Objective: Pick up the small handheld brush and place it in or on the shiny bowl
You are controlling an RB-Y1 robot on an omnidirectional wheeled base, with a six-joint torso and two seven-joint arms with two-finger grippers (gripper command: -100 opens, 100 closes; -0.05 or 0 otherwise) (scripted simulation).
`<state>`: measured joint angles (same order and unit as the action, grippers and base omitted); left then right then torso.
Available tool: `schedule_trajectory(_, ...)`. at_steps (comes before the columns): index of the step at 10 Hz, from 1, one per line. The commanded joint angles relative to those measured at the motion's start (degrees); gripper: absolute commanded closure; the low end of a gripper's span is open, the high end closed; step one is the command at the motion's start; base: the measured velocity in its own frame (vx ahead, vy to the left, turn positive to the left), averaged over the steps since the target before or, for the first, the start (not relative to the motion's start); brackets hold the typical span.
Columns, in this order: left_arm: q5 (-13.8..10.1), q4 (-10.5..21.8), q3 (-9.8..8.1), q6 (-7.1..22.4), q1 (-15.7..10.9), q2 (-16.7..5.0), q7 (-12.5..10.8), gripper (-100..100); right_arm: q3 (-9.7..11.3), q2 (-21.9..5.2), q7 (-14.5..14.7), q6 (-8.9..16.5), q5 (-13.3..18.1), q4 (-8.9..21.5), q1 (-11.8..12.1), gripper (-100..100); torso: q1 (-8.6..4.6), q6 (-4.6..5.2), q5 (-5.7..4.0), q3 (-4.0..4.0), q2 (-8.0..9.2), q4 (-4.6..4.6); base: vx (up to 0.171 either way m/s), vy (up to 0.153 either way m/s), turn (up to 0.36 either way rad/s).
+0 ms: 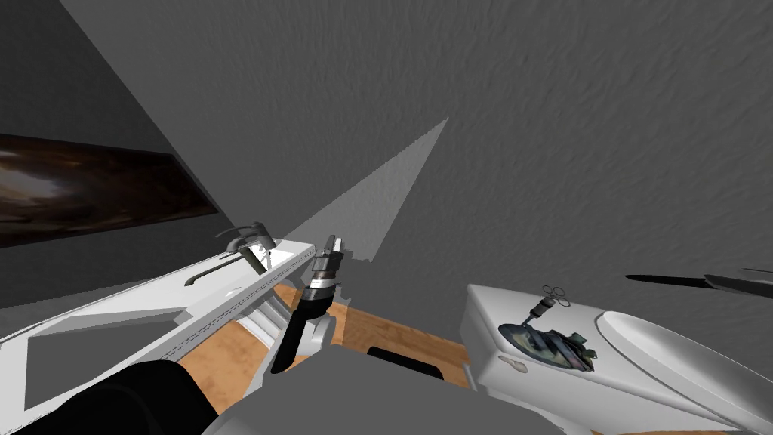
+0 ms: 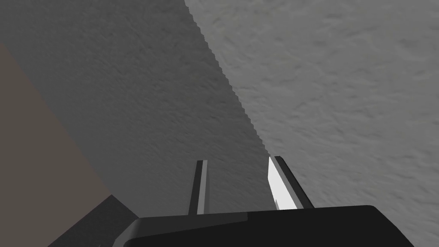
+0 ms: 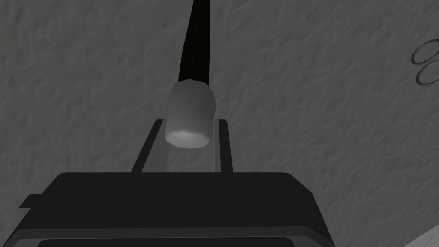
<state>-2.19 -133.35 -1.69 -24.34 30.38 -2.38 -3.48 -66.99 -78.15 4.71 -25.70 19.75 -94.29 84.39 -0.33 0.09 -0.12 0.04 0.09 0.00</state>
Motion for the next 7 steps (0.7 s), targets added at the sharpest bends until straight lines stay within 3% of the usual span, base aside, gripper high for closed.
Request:
schedule_trajectory(1, 0.0, 0.0, 0.00, 0.0, 0.0, 0.0, 0.0, 0, -1.8, -1.6, -1.2, -0.6, -0.4, 0.1, 2.2, 100, 0.00, 0.00, 0.00, 0.00, 0.00, 0.00, -0.009, -0.123, -0.122)
schedule_trajectory(4, 0.0, 0.0, 0.00, 0.0, 0.0, 0.0, 0.0, 0, -4.2, -4.5, -3.3, -1.3, -1.0, 0.4, 6.4, 100, -0.13, 0.00, -0.10, -0.03, -0.04, -0.03, 0.008, -0.106, -0.130)
schedule_trajectory(7, 0.0, 0.0, 0.00, 0.0, 0.0, 0.0, 0.0, 0, -5.5, -7.1, -5.0, -1.7, -1.3, 0.6, 9.9, 100, -0.17, -0.02, -0.14, -0.06, -0.08, -0.05, 0.012, -0.102, -0.099)
